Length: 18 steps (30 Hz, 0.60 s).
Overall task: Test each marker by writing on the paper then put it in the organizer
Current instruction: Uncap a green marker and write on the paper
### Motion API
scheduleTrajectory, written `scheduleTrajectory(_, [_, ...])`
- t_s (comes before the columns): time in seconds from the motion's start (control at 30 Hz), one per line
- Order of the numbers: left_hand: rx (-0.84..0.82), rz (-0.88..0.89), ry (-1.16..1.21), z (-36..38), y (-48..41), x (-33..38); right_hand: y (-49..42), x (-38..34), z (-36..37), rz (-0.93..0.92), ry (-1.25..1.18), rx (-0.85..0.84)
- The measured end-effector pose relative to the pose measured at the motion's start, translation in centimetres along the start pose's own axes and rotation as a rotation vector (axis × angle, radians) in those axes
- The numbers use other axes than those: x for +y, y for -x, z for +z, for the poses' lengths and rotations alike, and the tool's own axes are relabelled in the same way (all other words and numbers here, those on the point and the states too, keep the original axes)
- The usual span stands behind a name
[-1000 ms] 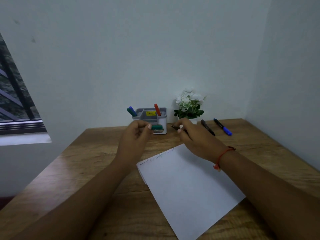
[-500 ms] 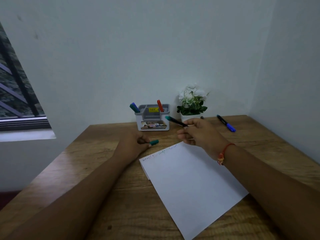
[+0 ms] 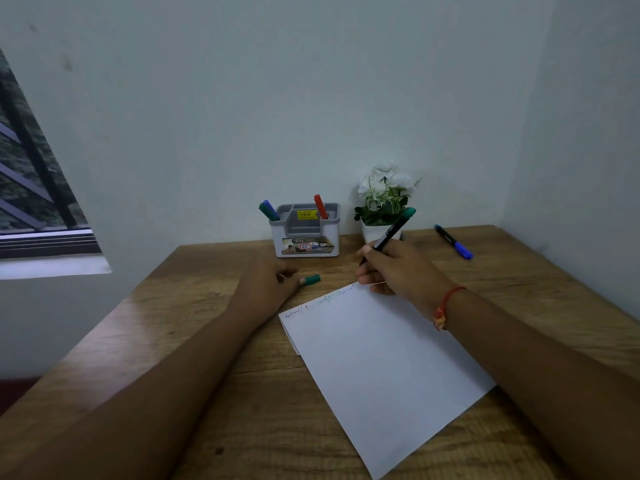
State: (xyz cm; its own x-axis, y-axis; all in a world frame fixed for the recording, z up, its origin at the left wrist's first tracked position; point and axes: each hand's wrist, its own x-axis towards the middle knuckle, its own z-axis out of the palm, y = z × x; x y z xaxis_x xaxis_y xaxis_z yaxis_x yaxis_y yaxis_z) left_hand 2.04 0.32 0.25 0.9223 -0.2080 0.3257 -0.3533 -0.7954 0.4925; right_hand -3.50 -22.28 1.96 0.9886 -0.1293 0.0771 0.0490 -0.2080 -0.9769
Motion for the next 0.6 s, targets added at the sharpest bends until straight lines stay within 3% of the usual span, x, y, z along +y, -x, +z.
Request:
scheduleTrajectory(0.13, [0.035,0.138,0.007,-0.3,0.5,1.3,0.0,0.0,-0.2,-0.030,0.061,0.039])
scheduleTrajectory(0.3, [-0.151,0.396,-0.031,0.2,1.5,2.8,-0.1,0.6,-0.5,-0.137,0.255,0.045])
scheduleTrajectory(0.6, [-0.303,0.519,-0.134,1.1,1.7,2.8,-0.9,2.0,-0.4,-0.089,0.300,0.037])
